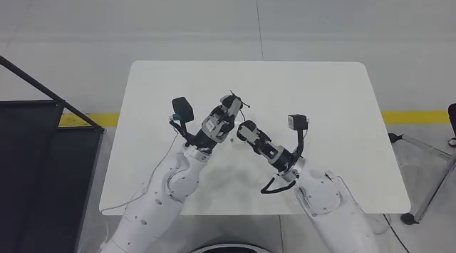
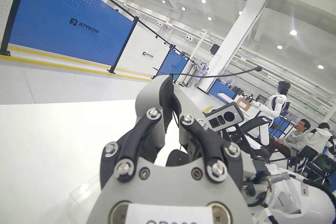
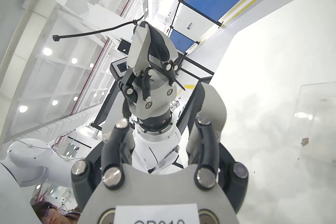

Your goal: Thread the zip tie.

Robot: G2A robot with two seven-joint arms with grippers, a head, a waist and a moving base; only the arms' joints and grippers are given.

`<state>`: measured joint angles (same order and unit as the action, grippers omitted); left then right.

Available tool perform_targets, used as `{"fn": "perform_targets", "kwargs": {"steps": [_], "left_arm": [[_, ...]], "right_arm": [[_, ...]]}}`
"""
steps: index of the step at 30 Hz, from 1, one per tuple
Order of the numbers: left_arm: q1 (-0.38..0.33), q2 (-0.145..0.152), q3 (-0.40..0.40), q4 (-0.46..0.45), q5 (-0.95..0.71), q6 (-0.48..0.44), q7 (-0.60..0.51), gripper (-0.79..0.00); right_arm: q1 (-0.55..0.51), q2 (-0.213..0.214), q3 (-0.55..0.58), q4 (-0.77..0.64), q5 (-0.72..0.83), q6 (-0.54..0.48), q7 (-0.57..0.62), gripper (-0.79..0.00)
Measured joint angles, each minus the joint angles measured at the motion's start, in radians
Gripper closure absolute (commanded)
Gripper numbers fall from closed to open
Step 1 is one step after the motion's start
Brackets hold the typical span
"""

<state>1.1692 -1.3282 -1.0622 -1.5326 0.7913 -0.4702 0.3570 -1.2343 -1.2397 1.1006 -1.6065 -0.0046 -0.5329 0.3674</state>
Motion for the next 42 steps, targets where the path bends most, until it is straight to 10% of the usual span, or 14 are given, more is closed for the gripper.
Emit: {"fn": "perform_targets", "kwargs": {"steps": [15, 27, 42], "left_arm": [[0.005, -0.009, -0.007, 0.005, 0.006, -0.020, -0.009, 0.000], [0.007, -0.016, -0.014, 0.008, 0.022, -0.017, 0.001, 0.000], [0.014, -0.022, -0.023, 0.007, 0.029, -0.028, -0.006, 0.000]], "right_arm": [[0.022, -0.011, -0.009, 0.020, 0.009, 0.004, -0.020, -0.179], [0.018, -0.014, 0.002, 0.025, 0.021, -0.006, -0.022, -0.225], [0.016, -0.018, 0.009, 0.020, 0.026, -0.004, -0.018, -0.095]]}}
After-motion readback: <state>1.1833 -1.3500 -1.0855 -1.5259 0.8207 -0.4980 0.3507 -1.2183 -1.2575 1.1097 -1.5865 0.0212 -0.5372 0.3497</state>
